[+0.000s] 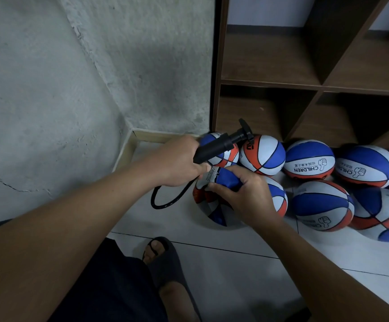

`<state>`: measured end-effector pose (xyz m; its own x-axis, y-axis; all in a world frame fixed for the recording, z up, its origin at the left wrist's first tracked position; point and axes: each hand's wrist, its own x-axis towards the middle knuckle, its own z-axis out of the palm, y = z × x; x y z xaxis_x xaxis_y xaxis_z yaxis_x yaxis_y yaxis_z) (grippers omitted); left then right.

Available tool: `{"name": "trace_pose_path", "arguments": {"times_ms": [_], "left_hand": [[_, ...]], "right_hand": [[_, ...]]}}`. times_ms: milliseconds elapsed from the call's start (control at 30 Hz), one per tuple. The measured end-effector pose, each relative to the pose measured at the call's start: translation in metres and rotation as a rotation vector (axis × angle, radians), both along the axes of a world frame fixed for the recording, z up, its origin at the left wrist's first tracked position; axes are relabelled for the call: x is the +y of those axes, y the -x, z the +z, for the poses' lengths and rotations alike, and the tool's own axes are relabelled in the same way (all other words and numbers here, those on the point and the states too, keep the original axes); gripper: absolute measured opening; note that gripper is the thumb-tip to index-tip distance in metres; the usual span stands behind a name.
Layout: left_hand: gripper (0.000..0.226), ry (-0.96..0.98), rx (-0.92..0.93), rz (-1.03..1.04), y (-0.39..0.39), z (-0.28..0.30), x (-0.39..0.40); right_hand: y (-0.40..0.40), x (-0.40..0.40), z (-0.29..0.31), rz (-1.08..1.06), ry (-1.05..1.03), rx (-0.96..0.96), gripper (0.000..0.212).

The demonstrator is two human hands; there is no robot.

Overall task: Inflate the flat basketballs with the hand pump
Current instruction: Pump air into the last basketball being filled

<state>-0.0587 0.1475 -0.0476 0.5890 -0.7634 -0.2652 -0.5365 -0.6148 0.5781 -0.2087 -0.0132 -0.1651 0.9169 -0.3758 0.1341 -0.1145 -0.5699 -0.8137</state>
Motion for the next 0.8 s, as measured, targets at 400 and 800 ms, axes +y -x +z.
{"name": "trace_pose_path", "arguments": {"times_ms": [400, 800], "left_hand": [[0.022, -0.049, -0.046, -0.041, 0.003, 0.000, 0.000], [0.035, -0.054, -0.029, -0.110, 0.014, 0.002, -0.002]], "right_hand": [[0.000, 0.004, 0.000, 0.005, 0.057, -0.020, 0.034], [0.001, 0.006, 0.023, 0.043, 0.188, -0.078, 0.042]]}}
